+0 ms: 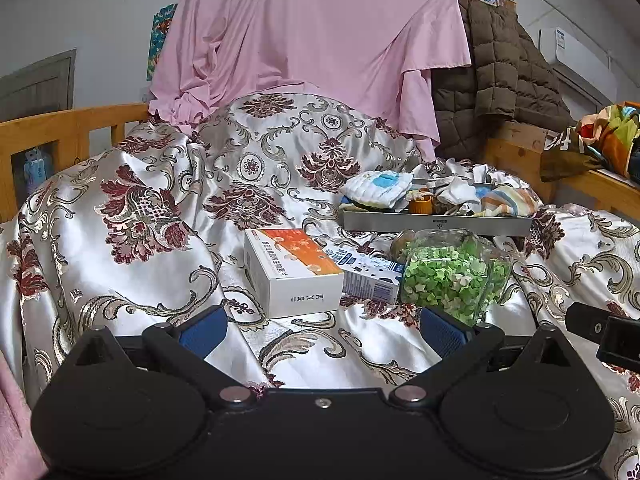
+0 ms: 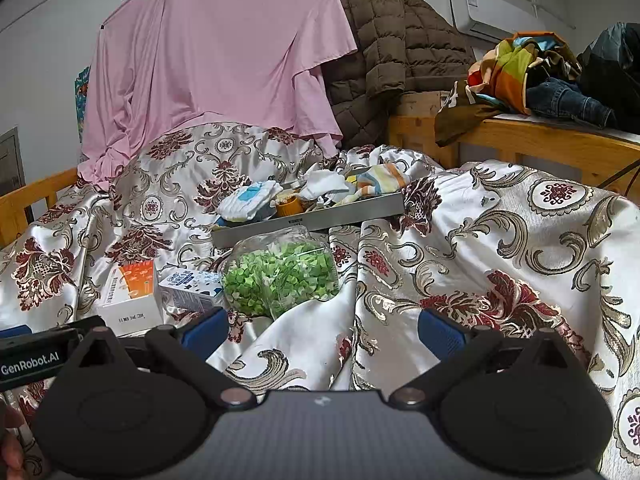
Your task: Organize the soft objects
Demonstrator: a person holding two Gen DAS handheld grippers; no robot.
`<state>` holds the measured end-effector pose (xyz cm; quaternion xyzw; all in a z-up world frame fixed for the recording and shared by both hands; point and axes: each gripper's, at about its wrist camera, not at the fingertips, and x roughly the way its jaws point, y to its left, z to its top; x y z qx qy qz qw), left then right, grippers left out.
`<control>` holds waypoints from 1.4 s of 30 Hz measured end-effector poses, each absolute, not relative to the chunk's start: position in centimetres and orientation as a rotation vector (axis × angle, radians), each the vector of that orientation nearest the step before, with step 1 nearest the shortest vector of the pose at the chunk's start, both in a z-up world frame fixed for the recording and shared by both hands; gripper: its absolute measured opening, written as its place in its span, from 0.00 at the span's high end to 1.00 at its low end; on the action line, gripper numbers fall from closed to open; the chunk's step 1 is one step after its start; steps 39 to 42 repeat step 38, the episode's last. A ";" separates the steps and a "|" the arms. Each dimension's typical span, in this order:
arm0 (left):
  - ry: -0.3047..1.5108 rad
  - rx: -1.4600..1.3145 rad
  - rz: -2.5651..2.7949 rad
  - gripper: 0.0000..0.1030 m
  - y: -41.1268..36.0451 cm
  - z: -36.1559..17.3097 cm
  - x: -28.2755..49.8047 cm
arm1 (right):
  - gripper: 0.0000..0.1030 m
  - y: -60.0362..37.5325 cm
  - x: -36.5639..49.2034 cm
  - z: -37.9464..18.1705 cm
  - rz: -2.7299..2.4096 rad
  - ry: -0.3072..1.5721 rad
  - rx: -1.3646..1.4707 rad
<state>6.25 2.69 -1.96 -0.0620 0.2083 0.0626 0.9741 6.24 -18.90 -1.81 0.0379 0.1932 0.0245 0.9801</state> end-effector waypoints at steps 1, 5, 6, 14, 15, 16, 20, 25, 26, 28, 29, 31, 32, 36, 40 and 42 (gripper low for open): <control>0.419 -0.124 0.125 0.01 2.7 -1.9 6.2 | 0.00 -18.9 6.2 -1.8 0.049 0.389 0.076; 0.443 -0.100 0.128 0.01 2.5 -1.7 6.4 | 0.00 -18.9 6.2 -1.8 0.049 0.389 0.076; 0.455 -0.089 0.130 0.01 2.4 -1.7 6.4 | 0.00 -18.9 6.2 -1.8 0.049 0.389 0.074; 0.465 -0.051 0.123 0.01 2.3 -1.7 6.4 | 0.00 -18.9 6.3 -1.8 0.049 0.389 0.076; 0.464 -0.051 0.123 0.01 2.3 -1.7 6.4 | 0.00 -18.9 6.2 -1.8 0.049 0.390 0.076; 0.464 -0.052 0.124 0.01 2.3 -1.7 6.3 | 0.00 -18.9 6.2 -1.8 0.049 0.389 0.076; 0.461 -0.056 0.125 0.01 2.3 -1.7 6.3 | 0.00 -18.8 6.3 -1.8 0.049 0.390 0.075; 0.464 -0.051 0.119 0.01 2.2 -1.7 6.4 | 0.00 -18.8 6.3 -1.8 0.049 0.390 0.074; 0.464 -0.050 0.118 0.01 2.2 -1.7 6.4 | 0.00 -18.8 6.3 -1.8 0.049 0.390 0.075; 0.462 -0.050 0.116 0.01 2.2 -1.7 6.3 | 0.00 -18.8 6.2 -1.9 0.050 0.391 0.073; 0.462 -0.050 0.116 0.01 2.2 -1.7 6.3 | 0.00 -18.9 6.2 -1.9 0.051 0.392 0.073; 0.456 -0.049 0.112 0.01 2.2 -1.7 6.3 | 0.00 -18.9 6.2 -1.9 0.051 0.392 0.072; 0.454 -0.048 0.110 0.01 2.2 -1.7 6.2 | 0.00 -18.9 6.2 -2.0 0.050 0.392 0.072; 0.454 -0.040 0.105 0.01 2.0 -1.7 6.2 | 0.00 -18.9 6.2 -1.9 0.051 0.392 0.072; 0.453 -0.041 0.106 0.01 2.1 -1.7 6.2 | 0.00 -18.9 6.2 -1.9 0.051 0.391 0.072; 0.453 -0.041 0.106 0.01 2.1 -1.7 6.2 | 0.00 -18.9 6.2 -1.9 0.051 0.391 0.072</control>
